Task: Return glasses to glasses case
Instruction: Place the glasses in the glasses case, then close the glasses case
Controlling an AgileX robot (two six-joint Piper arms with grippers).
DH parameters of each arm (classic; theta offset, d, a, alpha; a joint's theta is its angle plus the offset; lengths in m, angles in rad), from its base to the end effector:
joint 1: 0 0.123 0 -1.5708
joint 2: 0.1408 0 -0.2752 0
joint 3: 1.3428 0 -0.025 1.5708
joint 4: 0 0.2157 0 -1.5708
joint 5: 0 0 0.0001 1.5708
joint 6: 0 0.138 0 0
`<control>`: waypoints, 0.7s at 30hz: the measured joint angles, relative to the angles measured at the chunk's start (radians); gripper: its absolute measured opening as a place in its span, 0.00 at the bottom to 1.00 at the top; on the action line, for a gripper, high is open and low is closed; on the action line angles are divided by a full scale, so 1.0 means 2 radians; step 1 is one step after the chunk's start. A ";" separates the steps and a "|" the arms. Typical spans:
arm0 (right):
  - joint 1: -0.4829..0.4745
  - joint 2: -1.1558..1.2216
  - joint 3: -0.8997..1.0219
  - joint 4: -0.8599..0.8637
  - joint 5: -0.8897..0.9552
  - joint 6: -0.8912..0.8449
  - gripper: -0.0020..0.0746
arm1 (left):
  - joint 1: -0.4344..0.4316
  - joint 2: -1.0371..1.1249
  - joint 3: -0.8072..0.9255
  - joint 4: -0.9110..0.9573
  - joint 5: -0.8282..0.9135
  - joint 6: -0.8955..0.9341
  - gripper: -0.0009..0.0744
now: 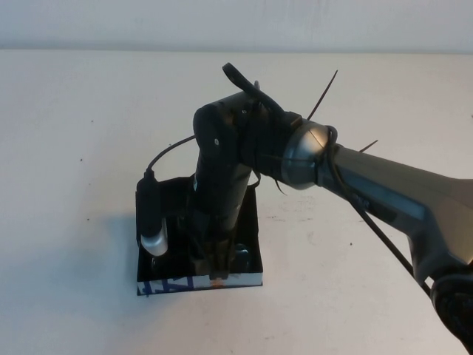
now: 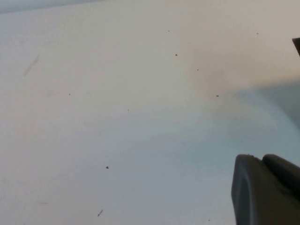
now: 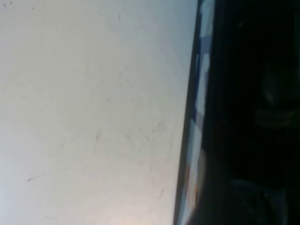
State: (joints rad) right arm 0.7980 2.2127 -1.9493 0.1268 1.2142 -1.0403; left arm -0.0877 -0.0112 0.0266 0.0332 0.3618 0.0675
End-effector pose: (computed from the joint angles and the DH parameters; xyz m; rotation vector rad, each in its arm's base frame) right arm 0.2924 0.3233 0.1702 -2.3107 1.8248 0.1475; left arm 0.0725 -0.0047 0.1594 0.1649 1.8533 0.0184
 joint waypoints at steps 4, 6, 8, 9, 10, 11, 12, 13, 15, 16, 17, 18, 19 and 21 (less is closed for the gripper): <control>0.000 0.000 -0.018 -0.001 0.004 0.005 0.44 | 0.000 0.000 0.000 0.000 0.000 0.000 0.01; 0.000 -0.003 -0.026 -0.005 0.004 0.019 0.44 | 0.000 0.000 0.000 0.000 0.000 0.000 0.01; 0.000 -0.011 -0.029 -0.012 0.004 0.029 0.44 | 0.000 0.000 0.000 0.000 0.000 0.000 0.01; 0.000 -0.018 -0.029 -0.015 0.004 0.033 0.44 | 0.000 0.000 0.000 0.000 0.000 0.000 0.01; 0.000 -0.025 -0.029 -0.019 0.005 0.039 0.44 | 0.000 0.000 0.000 0.000 0.000 0.000 0.01; 0.000 -0.031 -0.029 -0.024 0.006 0.047 0.43 | 0.000 0.000 0.000 0.000 0.000 0.000 0.01; 0.000 -0.041 -0.029 -0.028 0.006 0.060 0.43 | 0.000 0.000 0.000 0.000 0.000 0.000 0.01; 0.000 -0.051 -0.029 -0.033 0.006 0.075 0.42 | 0.000 0.000 0.000 0.000 0.000 0.000 0.01; 0.000 -0.072 -0.029 -0.038 0.007 0.106 0.40 | 0.000 0.000 0.000 0.000 0.000 0.000 0.01; 0.000 -0.084 -0.029 -0.039 0.008 0.127 0.38 | 0.000 0.000 0.000 0.000 0.000 0.000 0.01; 0.000 -0.098 -0.028 -0.040 0.008 0.149 0.35 | 0.000 0.000 0.000 0.000 0.000 0.000 0.01; 0.000 -0.112 -0.024 -0.040 0.008 0.168 0.31 | 0.000 0.000 0.000 0.000 0.000 0.000 0.01; 0.000 -0.126 -0.020 -0.040 0.008 0.187 0.26 | 0.000 0.000 0.000 0.000 0.000 0.000 0.01; 0.000 -0.148 -0.007 -0.040 0.010 0.208 0.15 | 0.000 0.000 0.000 0.000 0.000 0.000 0.01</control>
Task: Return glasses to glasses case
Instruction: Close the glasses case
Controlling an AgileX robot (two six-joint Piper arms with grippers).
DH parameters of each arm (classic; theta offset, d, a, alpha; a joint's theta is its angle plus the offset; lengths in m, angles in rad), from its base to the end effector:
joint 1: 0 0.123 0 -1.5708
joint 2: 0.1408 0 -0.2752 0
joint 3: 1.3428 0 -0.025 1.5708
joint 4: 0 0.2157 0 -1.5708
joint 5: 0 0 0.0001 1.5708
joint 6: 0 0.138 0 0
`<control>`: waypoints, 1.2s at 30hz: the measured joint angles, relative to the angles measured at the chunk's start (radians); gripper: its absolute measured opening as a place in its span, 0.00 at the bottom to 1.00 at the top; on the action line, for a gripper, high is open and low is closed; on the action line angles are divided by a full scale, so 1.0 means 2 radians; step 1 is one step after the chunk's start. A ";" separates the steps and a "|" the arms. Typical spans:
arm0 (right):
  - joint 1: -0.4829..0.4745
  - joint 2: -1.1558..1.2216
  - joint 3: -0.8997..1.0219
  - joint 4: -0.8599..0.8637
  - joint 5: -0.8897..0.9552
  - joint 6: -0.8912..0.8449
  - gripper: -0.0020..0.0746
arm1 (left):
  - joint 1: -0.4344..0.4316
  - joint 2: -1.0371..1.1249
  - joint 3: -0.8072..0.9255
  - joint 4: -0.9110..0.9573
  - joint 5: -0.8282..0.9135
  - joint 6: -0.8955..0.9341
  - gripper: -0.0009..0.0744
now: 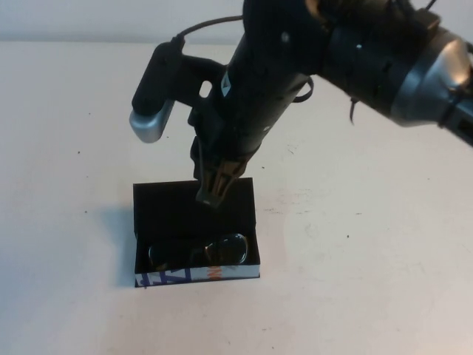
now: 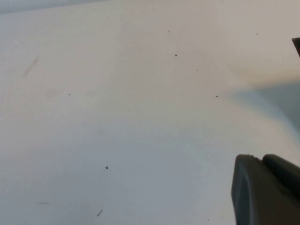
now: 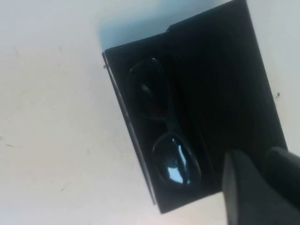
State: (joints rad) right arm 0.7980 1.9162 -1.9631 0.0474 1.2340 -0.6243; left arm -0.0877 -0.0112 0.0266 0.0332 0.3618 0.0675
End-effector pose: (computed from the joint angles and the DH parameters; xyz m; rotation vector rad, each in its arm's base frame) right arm 0.2759 0.2918 0.2970 -1.7404 2.0303 0.1202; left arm 0.0725 -0.0047 0.1594 0.1649 1.8533 0.0184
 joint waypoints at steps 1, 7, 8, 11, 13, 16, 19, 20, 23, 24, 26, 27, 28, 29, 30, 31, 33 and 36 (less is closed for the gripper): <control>-0.001 -0.010 0.007 0.001 0.001 0.010 0.10 | 0.000 0.000 0.000 0.000 0.000 0.000 0.01; -0.014 -0.031 0.024 0.003 0.006 0.047 0.02 | 0.000 0.000 0.000 0.000 0.000 0.000 0.01; -0.015 -0.031 0.025 0.003 0.006 0.049 0.02 | 0.000 0.000 0.000 0.000 0.000 0.000 0.01; -0.019 -0.032 0.026 0.003 0.007 0.051 0.01 | 0.000 0.000 0.000 0.000 0.000 0.000 0.01; -0.019 -0.032 0.026 0.007 0.007 0.051 0.01 | 0.000 0.000 0.000 0.000 0.000 0.000 0.01; -0.019 -0.032 0.026 0.017 0.007 0.051 0.01 | 0.000 0.000 0.000 0.000 0.000 0.000 0.01; -0.019 -0.032 0.026 0.020 0.007 0.051 0.01 | 0.000 0.000 0.000 0.000 0.000 0.000 0.01; -0.019 -0.032 0.026 0.020 0.007 0.051 0.01 | 0.000 0.000 0.000 0.001 0.000 0.001 0.01; -0.019 -0.032 0.026 0.020 0.007 0.051 0.01 | 0.000 0.000 0.000 -0.001 -0.014 -0.003 0.01; -0.019 -0.032 0.026 0.020 0.007 0.051 0.01 | 0.000 0.000 0.000 -0.012 -0.023 -0.014 0.01; -0.019 -0.032 0.026 0.020 0.007 0.052 0.01 | 0.000 0.000 0.000 -0.063 -0.052 -0.056 0.01; -0.019 -0.032 0.026 0.020 0.007 0.052 0.01 | 0.000 0.000 0.000 -0.086 -0.068 -0.073 0.01; -0.019 -0.032 0.026 0.020 0.007 0.053 0.01 | 0.000 0.000 0.000 -0.113 -0.084 -0.092 0.01; -0.019 -0.032 0.026 0.021 0.007 0.053 0.01 | 0.000 0.000 0.000 -0.136 -0.099 -0.107 0.01; -0.019 -0.032 0.026 0.021 0.007 0.055 0.01 | 0.000 0.000 0.000 -0.151 -0.110 -0.117 0.01; -0.019 -0.032 0.026 0.022 0.007 0.058 0.01 | 0.000 0.000 0.000 -0.165 -0.123 -0.123 0.01; -0.019 -0.033 0.026 0.024 0.007 0.063 0.01 | 0.000 0.000 0.000 -0.179 -0.138 -0.132 0.01; -0.019 -0.033 0.026 0.026 0.007 0.074 0.01 | -0.001 0.001 -0.005 -0.197 -0.113 -0.146 0.01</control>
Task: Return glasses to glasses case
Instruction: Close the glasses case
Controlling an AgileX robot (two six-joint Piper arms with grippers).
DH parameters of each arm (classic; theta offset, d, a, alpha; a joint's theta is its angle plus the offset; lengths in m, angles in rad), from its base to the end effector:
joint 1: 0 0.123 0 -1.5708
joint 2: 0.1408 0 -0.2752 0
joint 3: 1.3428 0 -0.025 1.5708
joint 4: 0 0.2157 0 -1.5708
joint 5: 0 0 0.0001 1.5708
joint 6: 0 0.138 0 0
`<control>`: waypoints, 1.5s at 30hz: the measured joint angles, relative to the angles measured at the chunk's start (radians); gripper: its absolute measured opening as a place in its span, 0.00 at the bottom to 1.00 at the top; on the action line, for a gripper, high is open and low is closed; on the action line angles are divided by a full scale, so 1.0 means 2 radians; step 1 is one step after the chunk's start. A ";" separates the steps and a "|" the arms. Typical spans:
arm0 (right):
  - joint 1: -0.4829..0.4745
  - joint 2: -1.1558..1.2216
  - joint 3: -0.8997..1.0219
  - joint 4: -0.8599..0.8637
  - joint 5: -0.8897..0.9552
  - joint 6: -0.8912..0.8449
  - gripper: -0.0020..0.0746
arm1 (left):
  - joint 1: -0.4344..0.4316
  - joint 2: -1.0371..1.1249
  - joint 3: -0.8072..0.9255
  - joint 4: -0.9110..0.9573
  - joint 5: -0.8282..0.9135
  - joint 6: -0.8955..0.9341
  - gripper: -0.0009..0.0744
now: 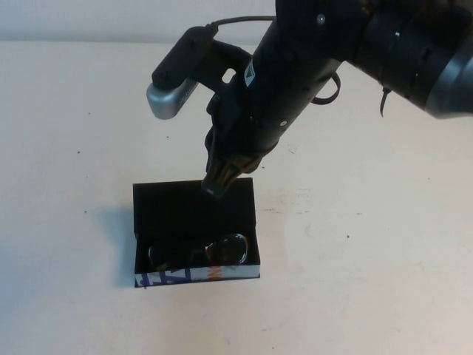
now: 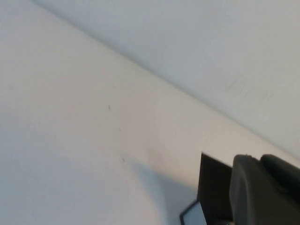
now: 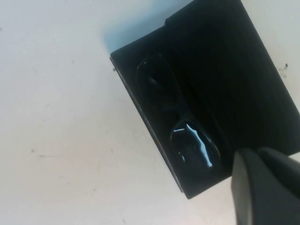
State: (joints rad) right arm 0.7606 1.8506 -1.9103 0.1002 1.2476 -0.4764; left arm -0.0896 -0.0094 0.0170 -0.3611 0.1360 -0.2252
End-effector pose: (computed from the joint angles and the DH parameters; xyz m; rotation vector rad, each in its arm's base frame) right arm 0.2694 0.2745 0.3081 -1.5450 2.1920 0.2273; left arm 0.0770 -0.0136 0.1945 -0.3659 1.6061 -0.5555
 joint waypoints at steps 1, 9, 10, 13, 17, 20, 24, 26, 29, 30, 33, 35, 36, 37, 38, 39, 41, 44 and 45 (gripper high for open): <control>0.000 0.000 0.000 0.000 -0.002 0.008 0.01 | -0.001 0.005 -0.006 -0.004 0.022 -0.003 0.01; -0.005 0.008 0.000 0.001 -0.037 0.088 0.01 | -0.069 0.187 -0.103 -0.028 0.118 0.056 0.01; -0.008 0.013 0.000 0.002 -0.037 0.096 0.01 | -0.077 0.213 -0.115 -0.028 0.127 0.066 0.01; -0.025 0.026 0.000 0.003 -0.032 0.114 0.01 | -0.102 0.309 -0.163 -0.029 0.162 0.113 0.01; -0.051 0.037 0.000 0.016 -0.029 0.121 0.01 | -0.115 0.416 -0.216 -0.066 0.204 0.212 0.01; -0.065 0.039 0.000 0.025 -0.028 0.121 0.01 | -0.116 0.482 -0.241 -0.143 0.222 0.320 0.01; -0.069 0.039 0.000 0.032 -0.031 0.121 0.01 | -0.116 0.555 -0.253 -0.270 0.236 0.472 0.01; -0.069 0.039 0.000 0.037 -0.039 0.121 0.01 | -0.116 0.586 -0.253 -0.325 0.239 0.539 0.01; -0.069 0.039 0.000 0.043 -0.055 0.121 0.01 | -0.116 0.634 -0.254 -0.383 0.239 0.612 0.01; -0.069 0.040 0.000 0.043 -0.060 0.121 0.01 | -0.116 0.648 -0.255 -0.401 0.238 0.635 0.01; -0.072 0.046 0.000 0.051 -0.075 0.121 0.01 | -0.116 0.685 -0.255 -0.447 0.236 0.694 0.01; -0.077 0.056 0.000 0.059 -0.083 0.121 0.01 | -0.116 0.707 -0.255 -0.478 0.234 0.738 0.01; -0.080 0.061 0.000 0.067 -0.088 0.122 0.01 | -0.116 0.718 -0.255 -0.495 0.231 0.761 0.01; -0.083 0.068 0.000 0.074 -0.091 0.122 0.01 | -0.116 0.729 -0.255 -0.513 0.229 0.786 0.01; -0.086 0.074 -0.001 0.079 -0.095 0.122 0.01 | -0.116 0.738 -0.255 -0.531 0.227 0.805 0.01; -0.087 0.081 -0.003 0.083 -0.099 0.122 0.01 | -0.116 0.747 -0.255 -0.548 0.226 0.827 0.01; -0.089 0.095 -0.012 0.087 -0.106 0.122 0.01 | -0.116 0.763 -0.255 -0.576 0.223 0.862 0.01; -0.089 0.112 -0.034 0.091 -0.108 0.122 0.01 | -0.116 0.783 -0.256 -0.618 0.214 0.919 0.01; -0.089 0.119 -0.042 0.092 -0.109 0.122 0.01 | -0.116 0.790 -0.256 -0.633 0.211 0.936 0.01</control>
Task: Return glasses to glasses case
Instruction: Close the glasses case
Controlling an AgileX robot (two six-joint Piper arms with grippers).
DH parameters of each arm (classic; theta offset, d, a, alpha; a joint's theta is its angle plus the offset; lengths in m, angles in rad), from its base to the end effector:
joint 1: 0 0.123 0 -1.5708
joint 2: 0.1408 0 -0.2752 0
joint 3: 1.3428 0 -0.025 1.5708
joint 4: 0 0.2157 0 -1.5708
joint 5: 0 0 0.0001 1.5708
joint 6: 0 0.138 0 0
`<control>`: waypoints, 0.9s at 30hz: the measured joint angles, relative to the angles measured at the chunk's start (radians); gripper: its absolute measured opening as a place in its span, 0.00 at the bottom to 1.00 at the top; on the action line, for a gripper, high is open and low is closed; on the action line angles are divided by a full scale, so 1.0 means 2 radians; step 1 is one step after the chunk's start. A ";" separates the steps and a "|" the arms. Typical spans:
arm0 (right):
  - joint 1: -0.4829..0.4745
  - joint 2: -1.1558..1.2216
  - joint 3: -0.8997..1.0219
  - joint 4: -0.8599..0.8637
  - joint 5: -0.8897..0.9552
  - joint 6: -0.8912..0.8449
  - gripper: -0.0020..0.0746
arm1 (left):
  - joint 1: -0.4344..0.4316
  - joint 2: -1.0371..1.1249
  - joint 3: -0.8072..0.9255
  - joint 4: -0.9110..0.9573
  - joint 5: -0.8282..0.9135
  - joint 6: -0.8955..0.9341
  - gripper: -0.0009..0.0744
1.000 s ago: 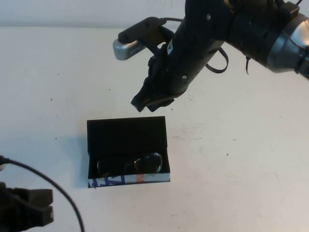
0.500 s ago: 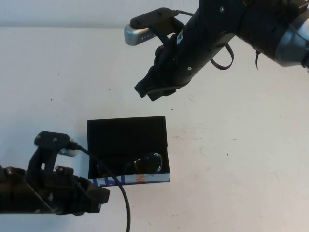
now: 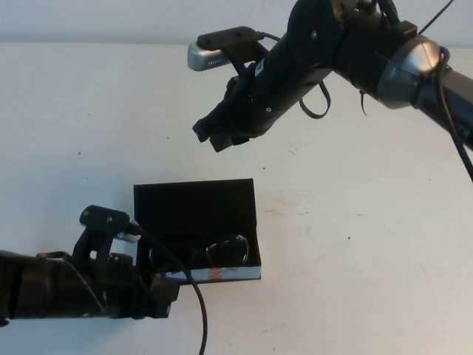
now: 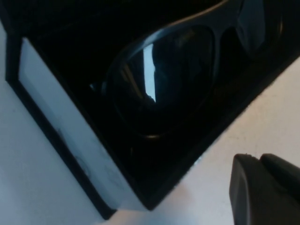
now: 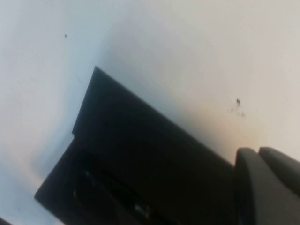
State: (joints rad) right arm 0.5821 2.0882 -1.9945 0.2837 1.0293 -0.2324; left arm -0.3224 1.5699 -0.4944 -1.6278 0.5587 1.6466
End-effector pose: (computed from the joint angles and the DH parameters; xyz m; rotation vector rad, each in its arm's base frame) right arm 0.3614 0.2775 0.2503 -0.9418 2.4484 0.4929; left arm 0.2099 -0.1472 0.1338 0.6363 2.4246 -0.8305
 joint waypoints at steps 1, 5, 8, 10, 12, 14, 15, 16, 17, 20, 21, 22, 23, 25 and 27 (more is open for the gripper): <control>0.000 0.006 -0.009 0.000 0.000 0.000 0.01 | 0.000 0.005 0.000 -0.014 -0.001 0.015 0.01; 0.000 0.035 -0.042 0.000 0.000 0.000 0.01 | 0.000 0.017 0.000 -0.037 -0.007 0.050 0.01; 0.000 0.059 -0.068 0.001 0.001 0.000 0.01 | 0.000 0.023 0.000 -0.041 -0.012 0.059 0.01; 0.000 0.075 -0.080 0.001 0.007 0.000 0.01 | 0.000 0.025 0.000 -0.042 -0.014 0.064 0.01; 0.000 0.089 -0.089 0.001 0.012 0.000 0.01 | 0.000 0.026 -0.002 -0.042 -0.018 0.066 0.01; 0.000 0.102 -0.094 0.003 0.017 0.001 0.01 | 0.000 0.026 -0.003 -0.042 -0.025 0.067 0.01; 0.000 0.107 -0.095 0.005 0.018 0.001 0.01 | 0.000 0.026 -0.003 -0.043 -0.029 0.069 0.01; 0.000 0.112 -0.095 0.006 0.020 0.001 0.01 | 0.000 0.026 -0.003 -0.043 -0.032 0.069 0.01; 0.000 0.115 -0.096 0.010 0.021 0.001 0.01 | 0.000 0.026 -0.003 -0.043 -0.035 0.070 0.01; 0.000 0.122 -0.096 0.016 0.031 0.001 0.01 | 0.000 0.028 -0.003 -0.043 -0.037 0.070 0.01; 0.000 0.123 -0.096 0.017 0.036 0.001 0.01 | 0.000 0.029 -0.003 -0.043 -0.037 0.070 0.01; 0.000 0.124 -0.096 0.017 0.041 0.001 0.01 | 0.000 0.029 -0.003 -0.043 -0.038 0.070 0.01; 0.000 0.124 -0.096 0.017 0.046 0.001 0.01 | 0.000 0.029 -0.003 -0.043 -0.038 0.070 0.01; -0.001 0.124 -0.098 0.017 0.057 0.000 0.01 | 0.000 0.029 -0.003 -0.043 -0.038 0.070 0.01; -0.001 0.124 -0.098 0.017 0.065 -0.004 0.01 | 0.000 0.029 -0.003 -0.043 -0.038 0.070 0.01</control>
State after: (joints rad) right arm 0.5805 2.3370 -2.1914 0.3186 1.1596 -0.2405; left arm -0.3224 1.6275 -0.5012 -1.7136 0.4836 1.7866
